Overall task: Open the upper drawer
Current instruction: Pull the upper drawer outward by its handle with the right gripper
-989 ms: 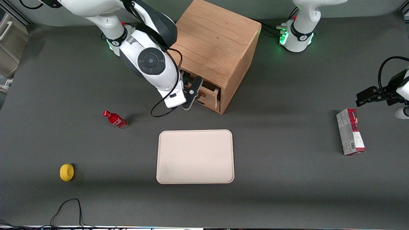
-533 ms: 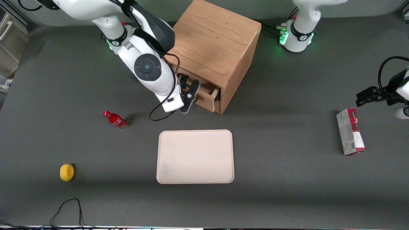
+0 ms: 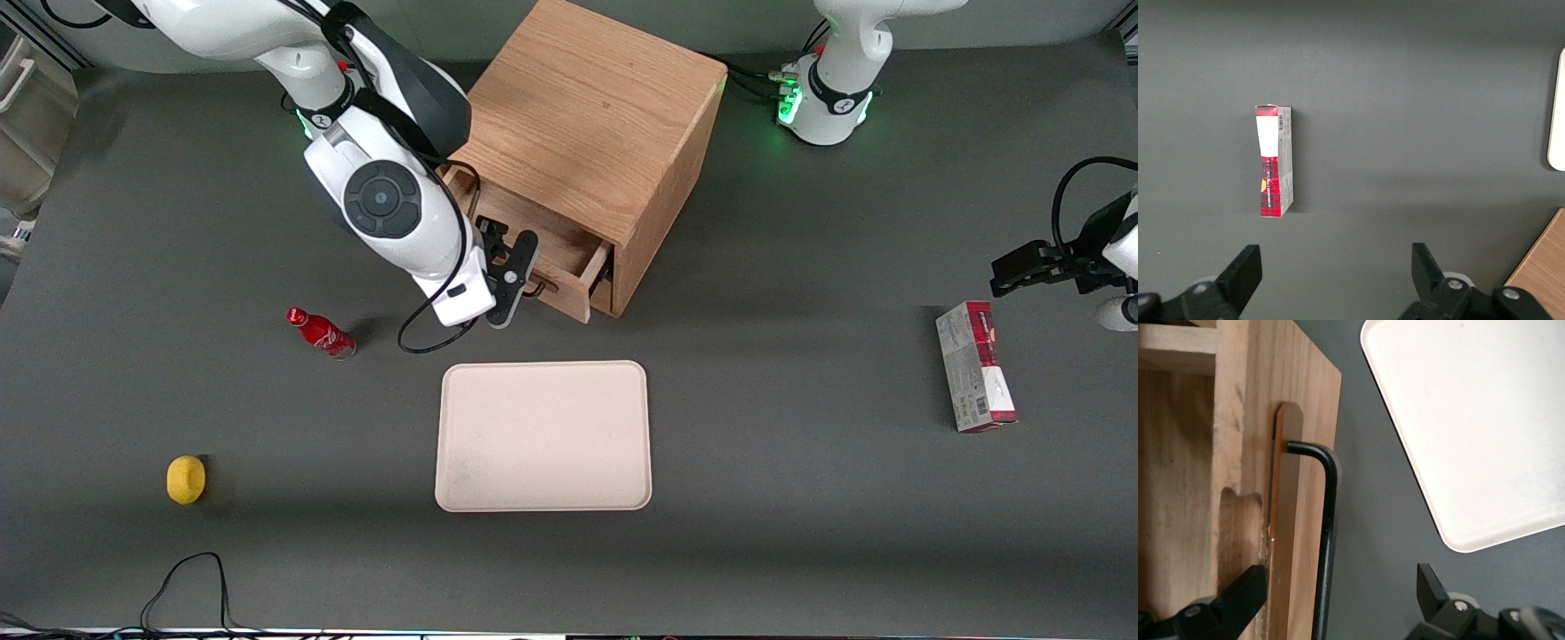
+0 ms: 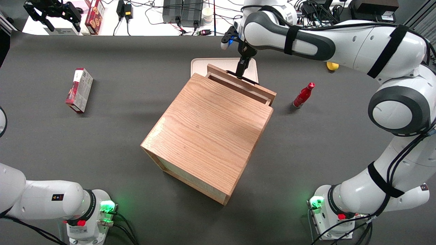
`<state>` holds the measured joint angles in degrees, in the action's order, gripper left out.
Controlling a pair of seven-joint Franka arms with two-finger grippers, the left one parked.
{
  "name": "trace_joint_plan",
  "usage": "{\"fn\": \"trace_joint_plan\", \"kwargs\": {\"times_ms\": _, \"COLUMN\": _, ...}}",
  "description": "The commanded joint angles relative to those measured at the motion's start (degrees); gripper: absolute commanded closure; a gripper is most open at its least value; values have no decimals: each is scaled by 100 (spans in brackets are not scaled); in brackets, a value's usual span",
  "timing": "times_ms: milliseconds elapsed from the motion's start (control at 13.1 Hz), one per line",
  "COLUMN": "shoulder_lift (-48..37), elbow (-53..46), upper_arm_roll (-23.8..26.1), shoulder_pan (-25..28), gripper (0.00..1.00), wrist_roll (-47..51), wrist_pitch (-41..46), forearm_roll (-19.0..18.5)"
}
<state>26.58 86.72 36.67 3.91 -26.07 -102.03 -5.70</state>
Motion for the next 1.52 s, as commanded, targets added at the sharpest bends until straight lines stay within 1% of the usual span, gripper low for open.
{"fn": "trace_joint_plan", "kwargs": {"times_ms": 0, "shoulder_lift": 67, "elbow": -138, "upper_arm_roll": -37, "shoulder_pan": -30, "gripper": 0, "wrist_roll": -310, "wrist_pitch": 157, "forearm_roll": -46}}
{"fn": "trace_joint_plan", "kwargs": {"times_ms": 457, "shoulder_lift": 216, "elbow": -173, "upper_arm_roll": -212, "shoulder_pan": -31, "gripper": 0, "wrist_roll": -346, "wrist_pitch": 78, "forearm_roll": -54}}
{"fn": "trace_joint_plan", "kwargs": {"times_ms": 913, "shoulder_lift": 321, "elbow": -453, "upper_arm_roll": -432, "shoulder_pan": -31, "gripper": 0, "wrist_roll": -838, "wrist_pitch": 96, "forearm_roll": -28}}
{"fn": "trace_joint_plan", "kwargs": {"times_ms": 1141, "shoulder_lift": 339, "elbow": -490, "upper_arm_roll": -450, "shoulder_pan": -31, "gripper": 0, "wrist_roll": -978, "wrist_pitch": 105, "forearm_roll": -28}}
{"fn": "trace_joint_plan", "kwargs": {"times_ms": 1446, "shoulder_lift": 567, "elbow": -753, "upper_arm_roll": -599, "shoulder_pan": -31, "gripper": 0, "wrist_roll": -1137, "wrist_pitch": 114, "forearm_roll": -37}}
